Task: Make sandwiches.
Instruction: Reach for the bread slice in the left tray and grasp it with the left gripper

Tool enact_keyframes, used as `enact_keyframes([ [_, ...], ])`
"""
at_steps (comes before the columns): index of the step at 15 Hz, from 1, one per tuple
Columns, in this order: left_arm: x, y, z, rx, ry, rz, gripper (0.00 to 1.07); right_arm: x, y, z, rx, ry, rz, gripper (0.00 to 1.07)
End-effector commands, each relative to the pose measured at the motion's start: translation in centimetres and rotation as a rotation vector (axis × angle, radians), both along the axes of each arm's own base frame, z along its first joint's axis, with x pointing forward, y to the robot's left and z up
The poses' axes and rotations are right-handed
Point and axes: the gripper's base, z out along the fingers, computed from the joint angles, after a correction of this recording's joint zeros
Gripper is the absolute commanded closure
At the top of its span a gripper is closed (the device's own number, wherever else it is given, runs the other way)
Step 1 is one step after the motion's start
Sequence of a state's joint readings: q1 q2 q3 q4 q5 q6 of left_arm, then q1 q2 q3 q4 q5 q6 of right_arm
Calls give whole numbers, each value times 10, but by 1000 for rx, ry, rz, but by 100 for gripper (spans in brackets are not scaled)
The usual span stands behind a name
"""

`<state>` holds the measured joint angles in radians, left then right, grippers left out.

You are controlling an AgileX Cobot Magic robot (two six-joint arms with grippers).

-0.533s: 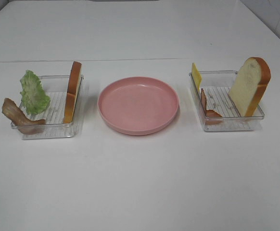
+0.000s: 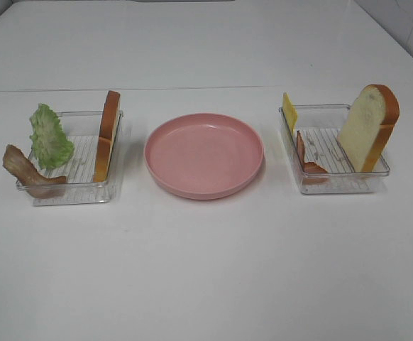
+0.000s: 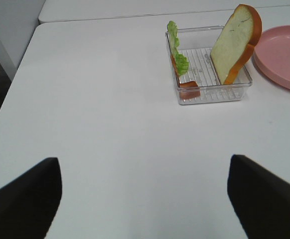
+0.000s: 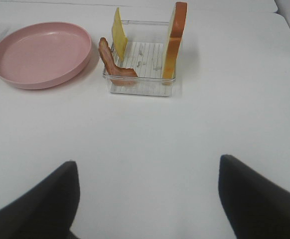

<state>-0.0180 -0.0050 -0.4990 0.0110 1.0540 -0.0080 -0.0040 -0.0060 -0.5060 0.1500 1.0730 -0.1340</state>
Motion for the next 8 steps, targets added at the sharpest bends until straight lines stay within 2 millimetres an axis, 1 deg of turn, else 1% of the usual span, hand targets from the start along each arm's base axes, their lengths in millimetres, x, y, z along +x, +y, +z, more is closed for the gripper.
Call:
enact_keyframes([
  [1,-3,0,0,-3,-30,-2,21,-2,0,0,-5,-22,-5,33],
  [8,-3,0,0,-3,-30,-2,21,-2,0,0,-5,-22,-5,33],
])
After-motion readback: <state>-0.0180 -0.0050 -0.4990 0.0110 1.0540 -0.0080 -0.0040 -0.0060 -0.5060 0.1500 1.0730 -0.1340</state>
